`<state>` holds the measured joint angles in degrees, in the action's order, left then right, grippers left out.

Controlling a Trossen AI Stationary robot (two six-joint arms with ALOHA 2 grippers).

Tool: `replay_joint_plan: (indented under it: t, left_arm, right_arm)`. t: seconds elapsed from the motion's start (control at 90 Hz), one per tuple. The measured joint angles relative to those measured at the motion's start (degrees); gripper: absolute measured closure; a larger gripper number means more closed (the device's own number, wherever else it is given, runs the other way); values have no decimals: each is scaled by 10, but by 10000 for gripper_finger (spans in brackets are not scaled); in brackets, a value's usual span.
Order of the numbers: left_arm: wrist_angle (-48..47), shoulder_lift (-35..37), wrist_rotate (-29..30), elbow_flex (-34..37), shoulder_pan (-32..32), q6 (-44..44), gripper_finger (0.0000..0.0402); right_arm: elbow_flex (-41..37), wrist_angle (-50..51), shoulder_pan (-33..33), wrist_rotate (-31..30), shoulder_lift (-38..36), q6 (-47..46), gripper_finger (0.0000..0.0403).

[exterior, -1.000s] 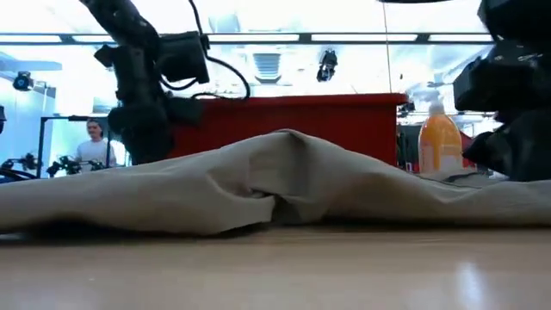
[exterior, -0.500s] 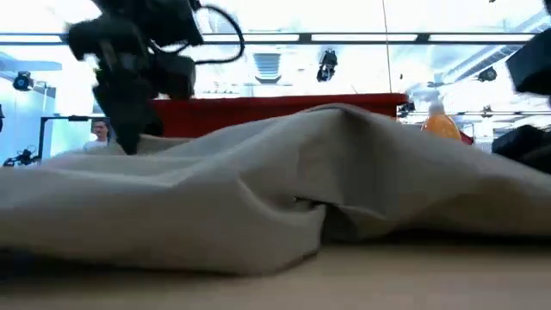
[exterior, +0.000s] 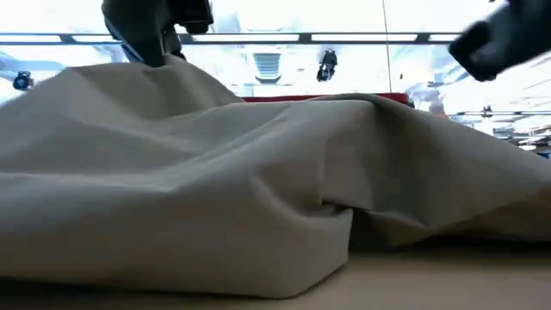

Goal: Fold laundry
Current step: Fold the brown shorts

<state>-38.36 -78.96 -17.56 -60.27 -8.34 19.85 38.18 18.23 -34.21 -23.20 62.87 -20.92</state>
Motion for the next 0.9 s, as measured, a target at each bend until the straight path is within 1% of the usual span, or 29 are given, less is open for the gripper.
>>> replay_joint_plan:
  t: [0.044,0.111,0.178,0.233,0.344,0.444,0.511,0.589,0.8,0.9]
  left_arm:
    - [-4,0,0,0,0,1,401]
    - [-10,0,0,0,-1,2,402]
    - [-18,0,0,0,-1,1,402]
    - [-20,-1,0,0,-1,-3,402]
    - [-23,-1,0,0,-1,-4,402]
    - [-24,-1,0,0,-1,-4,402]
    - [-25,0,0,0,-1,-5,402]
    - [-27,1,1,0,-1,-6,402]
    - [-30,2,5,0,-1,-5,402]
    - [-30,3,5,0,-1,-4,402]
  right_arm:
    - [1,-4,37,22,-3,27,392]
    - [0,-25,97,110,7,58,372]
    - [0,-64,150,192,28,90,342]
    - [0,-105,186,233,49,129,311]
    - [12,-127,232,283,98,203,256]
    - [37,-130,248,287,151,264,233]
    - [58,-131,256,281,187,276,231]
    - [80,-130,265,277,226,289,241]
    - [126,-125,274,281,314,306,296]
    - [142,-122,274,281,338,309,321]
